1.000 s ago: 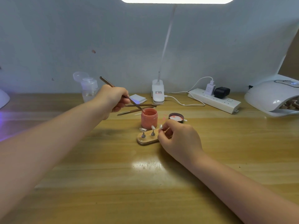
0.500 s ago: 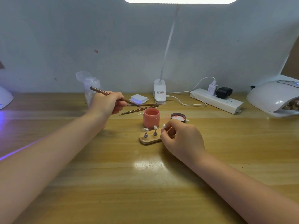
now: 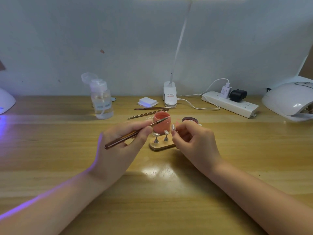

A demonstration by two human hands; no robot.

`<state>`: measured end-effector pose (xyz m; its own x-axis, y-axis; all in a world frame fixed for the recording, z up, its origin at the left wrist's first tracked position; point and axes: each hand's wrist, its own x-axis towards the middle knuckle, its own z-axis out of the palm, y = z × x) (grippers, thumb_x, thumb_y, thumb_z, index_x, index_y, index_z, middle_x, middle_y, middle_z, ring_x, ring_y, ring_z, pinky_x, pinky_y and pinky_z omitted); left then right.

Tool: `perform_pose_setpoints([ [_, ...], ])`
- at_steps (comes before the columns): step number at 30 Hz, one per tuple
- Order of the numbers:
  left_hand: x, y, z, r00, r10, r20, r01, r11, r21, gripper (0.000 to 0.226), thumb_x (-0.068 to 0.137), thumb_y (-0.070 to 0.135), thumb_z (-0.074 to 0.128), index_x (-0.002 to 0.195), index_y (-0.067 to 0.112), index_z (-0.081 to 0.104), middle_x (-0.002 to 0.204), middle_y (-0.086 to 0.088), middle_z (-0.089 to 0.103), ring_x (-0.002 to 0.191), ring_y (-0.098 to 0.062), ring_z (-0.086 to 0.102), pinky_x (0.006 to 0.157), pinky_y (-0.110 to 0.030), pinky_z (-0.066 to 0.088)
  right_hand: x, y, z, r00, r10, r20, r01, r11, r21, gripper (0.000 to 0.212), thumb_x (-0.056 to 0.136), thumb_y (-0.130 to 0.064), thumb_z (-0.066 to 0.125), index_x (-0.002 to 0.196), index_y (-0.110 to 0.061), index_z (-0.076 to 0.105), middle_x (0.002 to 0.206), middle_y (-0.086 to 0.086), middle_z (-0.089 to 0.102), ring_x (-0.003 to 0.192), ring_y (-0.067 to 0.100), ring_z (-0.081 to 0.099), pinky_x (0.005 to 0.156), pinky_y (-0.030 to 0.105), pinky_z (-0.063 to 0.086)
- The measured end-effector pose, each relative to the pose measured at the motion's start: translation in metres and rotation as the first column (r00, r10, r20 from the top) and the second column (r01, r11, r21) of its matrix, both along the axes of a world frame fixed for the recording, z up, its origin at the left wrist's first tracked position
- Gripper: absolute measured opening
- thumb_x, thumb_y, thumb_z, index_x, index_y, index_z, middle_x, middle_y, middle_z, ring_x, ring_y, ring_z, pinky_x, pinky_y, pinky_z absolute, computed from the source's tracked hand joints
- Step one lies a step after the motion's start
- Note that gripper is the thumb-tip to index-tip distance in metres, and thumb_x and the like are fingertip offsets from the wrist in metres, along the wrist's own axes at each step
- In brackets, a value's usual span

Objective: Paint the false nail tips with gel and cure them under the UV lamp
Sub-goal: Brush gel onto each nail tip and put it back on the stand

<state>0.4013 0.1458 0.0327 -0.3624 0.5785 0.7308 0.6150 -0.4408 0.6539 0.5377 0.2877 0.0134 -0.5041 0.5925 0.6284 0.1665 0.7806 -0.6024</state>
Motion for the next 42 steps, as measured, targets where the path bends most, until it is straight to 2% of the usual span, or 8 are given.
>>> perform_pose_setpoints([
  [4,-0.001,-0.001,-0.003,0.999,0.047,0.019,-0.047,0.999,-0.019,0.022,0.089,0.025,0.064,0.11,0.024,0.067,0.092,0.01,0.074,0.088,-0.007,0.07,0.078,-0.019,0.053,0.001,0.001,0.001,1.0,0.023,-0.018,-0.024,0.998,-0.056,0.004,0.086,-0.013,0.069,0.085,-0.009,0.071,0.067,-0.001,0.066,0.061,0.017,0.064,0.063,0.041,0.053],
  [9,0.002,-0.003,-0.007,0.995,-0.065,0.081,0.07,0.996,-0.061,0.018,0.089,0.03,0.058,0.103,0.023,0.067,0.097,0.009,0.073,0.089,-0.016,0.072,0.078,-0.028,0.056,0.0,0.001,0.001,0.999,0.032,-0.023,-0.034,0.997,-0.068,0.004,0.086,-0.012,0.07,0.087,-0.009,0.071,0.07,-0.003,0.067,0.064,0.016,0.066,0.065,0.042,0.054],
  [16,0.003,-0.006,-0.007,0.99,-0.11,0.093,0.121,0.985,-0.124,0.034,0.083,0.029,0.073,0.114,0.018,0.067,0.105,0.008,0.074,0.098,-0.008,0.07,0.08,-0.017,0.053,0.001,0.005,0.0,0.996,0.069,-0.063,-0.076,0.99,-0.118,0.009,0.087,-0.01,0.07,0.095,-0.012,0.07,0.078,0.002,0.07,0.066,0.013,0.07,0.066,0.041,0.058],
  [20,0.006,-0.008,-0.007,0.988,-0.07,0.135,0.088,0.987,-0.131,0.021,0.085,0.035,0.07,0.105,0.028,0.067,0.097,0.008,0.075,0.085,-0.018,0.072,0.074,-0.035,0.058,0.001,0.004,-0.001,0.994,0.072,-0.08,-0.08,0.99,-0.113,0.009,0.088,-0.009,0.068,0.095,-0.014,0.068,0.076,-0.002,0.069,0.064,0.011,0.069,0.062,0.037,0.057],
  [23,0.01,-0.007,-0.008,0.995,-0.053,0.079,0.064,0.988,-0.142,0.017,0.087,0.031,0.064,0.103,0.033,0.064,0.096,0.01,0.074,0.09,-0.008,0.07,0.076,-0.019,0.054,0.0,0.005,-0.001,0.994,0.057,-0.092,-0.067,0.991,-0.115,0.009,0.088,-0.009,0.068,0.096,-0.012,0.068,0.076,-0.001,0.07,0.065,0.01,0.069,0.062,0.038,0.057],
  [27,0.012,-0.006,-0.007,0.997,-0.028,-0.073,0.018,0.99,-0.138,0.027,0.085,0.009,0.063,0.111,0.019,0.065,0.097,0.01,0.073,0.094,0.001,0.067,0.077,-0.007,0.047,0.001,0.004,-0.001,0.993,0.073,-0.088,-0.081,0.992,-0.098,0.009,0.088,-0.008,0.068,0.096,-0.012,0.069,0.076,-0.002,0.07,0.065,0.009,0.069,0.063,0.039,0.058],
  [39,0.01,-0.005,-0.01,0.996,-0.057,-0.064,0.048,0.989,-0.138,0.02,0.087,0.01,0.062,0.105,0.014,0.069,0.095,0.005,0.074,0.091,-0.004,0.069,0.078,-0.012,0.05,0.001,0.006,-0.003,0.994,0.073,-0.076,-0.079,0.994,-0.071,0.01,0.087,-0.008,0.068,0.096,-0.012,0.069,0.077,0.004,0.071,0.065,0.008,0.069,0.062,0.039,0.057],
  [42,0.008,-0.006,-0.012,0.994,-0.095,-0.046,0.087,0.985,-0.152,0.015,0.088,0.019,0.061,0.1,0.016,0.068,0.089,0.004,0.074,0.088,-0.01,0.07,0.077,-0.021,0.054,0.001,0.007,-0.003,0.994,0.066,-0.085,-0.072,0.995,-0.075,0.008,0.087,-0.008,0.068,0.095,-0.011,0.069,0.076,0.003,0.071,0.064,0.007,0.069,0.063,0.037,0.057],
])
